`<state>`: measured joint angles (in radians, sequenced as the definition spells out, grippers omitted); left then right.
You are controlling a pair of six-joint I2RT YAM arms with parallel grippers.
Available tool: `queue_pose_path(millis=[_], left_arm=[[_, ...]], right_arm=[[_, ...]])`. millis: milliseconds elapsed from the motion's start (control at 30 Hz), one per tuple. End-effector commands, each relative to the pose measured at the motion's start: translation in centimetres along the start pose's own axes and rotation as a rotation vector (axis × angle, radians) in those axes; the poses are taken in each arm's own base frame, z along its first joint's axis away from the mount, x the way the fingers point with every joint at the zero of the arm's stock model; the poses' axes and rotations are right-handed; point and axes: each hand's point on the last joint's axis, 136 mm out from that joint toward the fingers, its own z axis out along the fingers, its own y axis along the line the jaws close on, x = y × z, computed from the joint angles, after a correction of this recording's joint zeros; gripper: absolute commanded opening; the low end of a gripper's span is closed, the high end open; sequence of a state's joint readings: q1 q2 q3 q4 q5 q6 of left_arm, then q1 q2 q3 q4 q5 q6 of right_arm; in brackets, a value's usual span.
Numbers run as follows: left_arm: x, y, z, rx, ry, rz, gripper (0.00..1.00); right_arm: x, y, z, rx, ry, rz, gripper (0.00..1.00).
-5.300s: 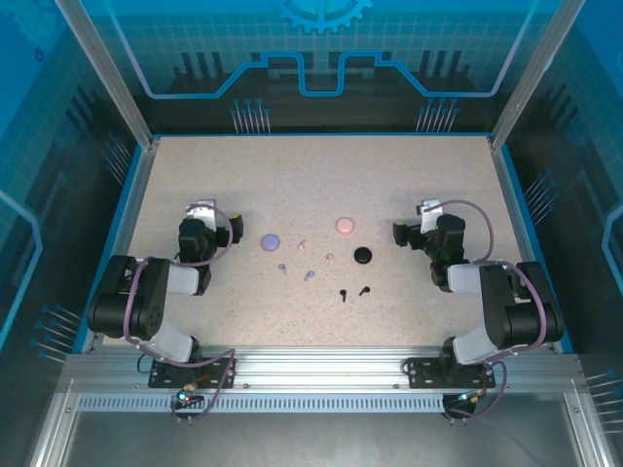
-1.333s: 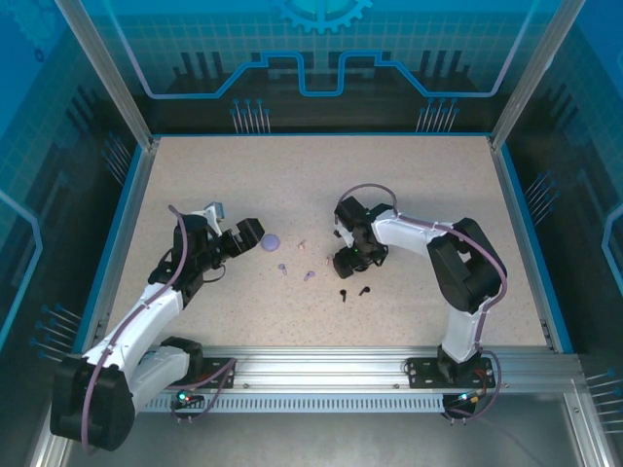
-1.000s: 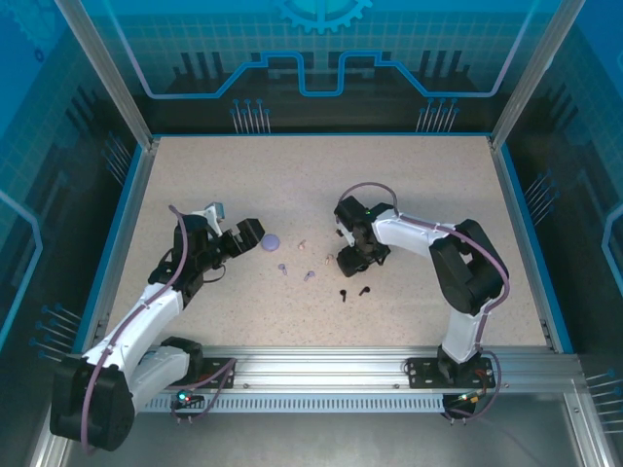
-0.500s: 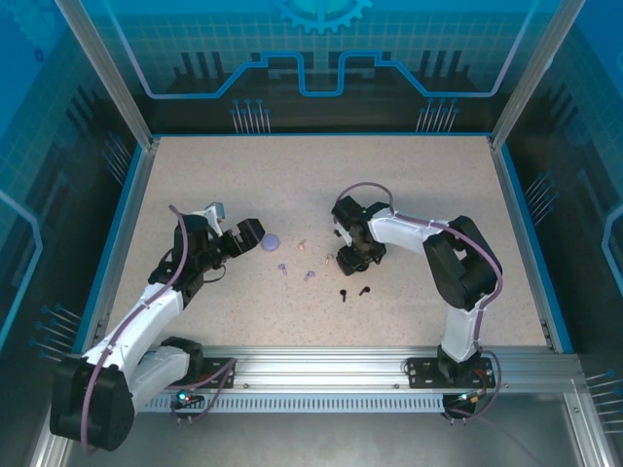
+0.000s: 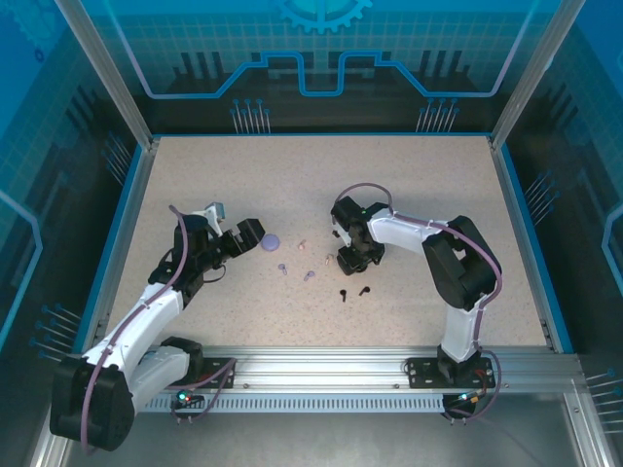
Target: Insert the wireless bluetooth earbuds into the charging case
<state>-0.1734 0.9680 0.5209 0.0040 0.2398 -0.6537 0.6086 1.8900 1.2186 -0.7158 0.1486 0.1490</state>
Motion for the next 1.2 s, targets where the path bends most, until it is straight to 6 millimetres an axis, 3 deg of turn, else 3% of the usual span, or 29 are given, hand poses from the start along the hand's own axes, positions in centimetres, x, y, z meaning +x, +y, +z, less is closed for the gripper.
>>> queue_pose_path(millis=[0, 200, 433, 700, 1000, 1167], left_arm=[[-0.8, -1.0, -0.2, 0.009, -0.014, 0.014, 0.99], [-0.8, -1.2, -0.3, 0.016, -0.009, 0.02, 0.99], [-1.1, -3.0, -0.6, 0.067, 0.021, 0.031, 0.99], [-0.3, -7.4, -0.6, 0.229, 0.141, 0.049, 0.96], [3.6, -14.7, 0.4, 0.437, 0.394, 0.115, 0.91], [5.1, -16.7, 1.5, 0.479, 0.464, 0.118, 0.87]], right_arm=[[0.7, 0.1, 1.0, 0.015, 0.036, -0.018, 0.54], [0.3, 0.0, 0.0, 0.016, -0.019, -0.017, 0.47], [-1.0, -0.1, -3.3, 0.012, -0.163, -0.047, 0.46], [-2.9, 1.2, -10.1, -0.044, -0.509, -0.172, 0.46], [-3.8, 4.6, -17.7, -0.034, -0.863, -0.395, 0.46], [-3.4, 6.0, -18.5, -0.043, -0.921, -0.461, 0.46]])
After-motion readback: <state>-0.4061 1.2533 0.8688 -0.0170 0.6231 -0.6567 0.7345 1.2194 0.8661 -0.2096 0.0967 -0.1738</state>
